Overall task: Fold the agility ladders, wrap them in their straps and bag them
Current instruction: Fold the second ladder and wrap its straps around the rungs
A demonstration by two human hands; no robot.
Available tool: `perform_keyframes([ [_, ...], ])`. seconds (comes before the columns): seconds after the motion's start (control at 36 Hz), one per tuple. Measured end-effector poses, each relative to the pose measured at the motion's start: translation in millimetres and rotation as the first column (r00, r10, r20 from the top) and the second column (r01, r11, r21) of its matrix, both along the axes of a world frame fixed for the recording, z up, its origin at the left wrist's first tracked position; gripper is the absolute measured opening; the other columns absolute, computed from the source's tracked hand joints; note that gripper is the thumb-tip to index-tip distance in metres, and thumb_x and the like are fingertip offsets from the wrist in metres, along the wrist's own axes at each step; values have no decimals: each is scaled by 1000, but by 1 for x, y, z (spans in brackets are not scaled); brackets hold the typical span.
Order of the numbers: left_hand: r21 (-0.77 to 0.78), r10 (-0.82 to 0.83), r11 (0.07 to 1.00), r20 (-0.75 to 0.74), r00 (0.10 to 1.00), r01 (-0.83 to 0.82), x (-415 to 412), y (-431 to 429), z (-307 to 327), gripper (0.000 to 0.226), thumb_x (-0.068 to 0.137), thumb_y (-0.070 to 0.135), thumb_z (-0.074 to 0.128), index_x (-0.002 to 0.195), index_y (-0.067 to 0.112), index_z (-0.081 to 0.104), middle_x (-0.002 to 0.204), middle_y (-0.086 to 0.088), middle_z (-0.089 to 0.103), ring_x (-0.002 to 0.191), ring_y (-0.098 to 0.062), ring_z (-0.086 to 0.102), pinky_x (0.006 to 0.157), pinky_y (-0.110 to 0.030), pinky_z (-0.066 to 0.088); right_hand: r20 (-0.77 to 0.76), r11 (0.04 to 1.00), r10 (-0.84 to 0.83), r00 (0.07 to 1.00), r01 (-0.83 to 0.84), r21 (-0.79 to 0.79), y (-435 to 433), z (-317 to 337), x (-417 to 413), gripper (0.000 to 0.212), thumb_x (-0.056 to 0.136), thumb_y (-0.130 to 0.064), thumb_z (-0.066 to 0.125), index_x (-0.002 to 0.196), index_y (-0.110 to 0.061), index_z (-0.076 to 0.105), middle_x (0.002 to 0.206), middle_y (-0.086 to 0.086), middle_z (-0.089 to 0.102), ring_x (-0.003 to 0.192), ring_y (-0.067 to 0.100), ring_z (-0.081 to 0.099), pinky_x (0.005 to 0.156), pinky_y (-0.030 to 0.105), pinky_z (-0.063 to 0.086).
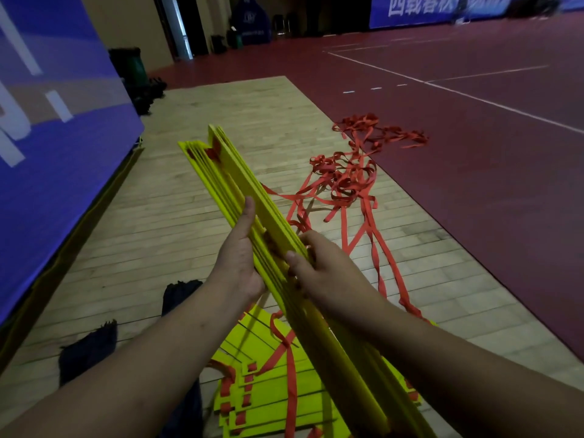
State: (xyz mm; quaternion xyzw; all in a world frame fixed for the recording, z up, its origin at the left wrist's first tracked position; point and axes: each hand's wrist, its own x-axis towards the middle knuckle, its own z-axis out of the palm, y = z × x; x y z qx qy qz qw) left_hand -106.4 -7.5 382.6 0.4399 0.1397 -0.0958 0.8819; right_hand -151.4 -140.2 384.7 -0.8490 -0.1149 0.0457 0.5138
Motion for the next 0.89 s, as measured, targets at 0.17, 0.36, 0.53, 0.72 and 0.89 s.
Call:
perform_keyframes([
  [0.17,-33,-24,999,71,997,27,2,7,-2,55,93,61,51,102,10,70,81,-12,74,71,-28,74,68,-42,54,-208,969,-1,978,52,242,-11,8,6,18,104,-20,55,95,-26,70,107,8,74,101,26,71,96,53,54],
  [0.36,-55,-87,994,135,987,95,-4,0,-1,73,86,64,54,118,0,67,109,-16,72,103,-30,71,84,-45,60,-128,993,-39,991,52,103,-8,-5,10,36,106,-19,49,142,-24,47,129,10,62,112,25,62,95,43,53],
  [0.53,-94,12,996,80,997,-4,2,-3,-2,28,84,37,69,90,11,62,65,-1,57,67,-17,64,68,-28,57,-38,998,50,998,-51,-35,14,-19,-1,55,98,-53,54,146,-31,40,133,4,58,118,22,60,99,47,52],
  [0.72,-120,28,993,179,983,-6,6,7,-9,35,71,41,77,84,12,62,76,-4,63,87,-22,69,85,-35,58,-145,977,116,983,-139,-159,8,-17,5,60,79,-43,83,121,-17,51,106,3,67,93,19,70,83,45,60],
  [0.89,-137,29,991,154,988,-8,8,14,-4,33,75,37,77,91,13,62,78,-3,65,74,-18,70,73,-33,58,-184,971,203,962,-222,-85,-8,-7,13,36,88,-30,76,115,-9,64,98,7,73,86,19,74,83,41,62],
])
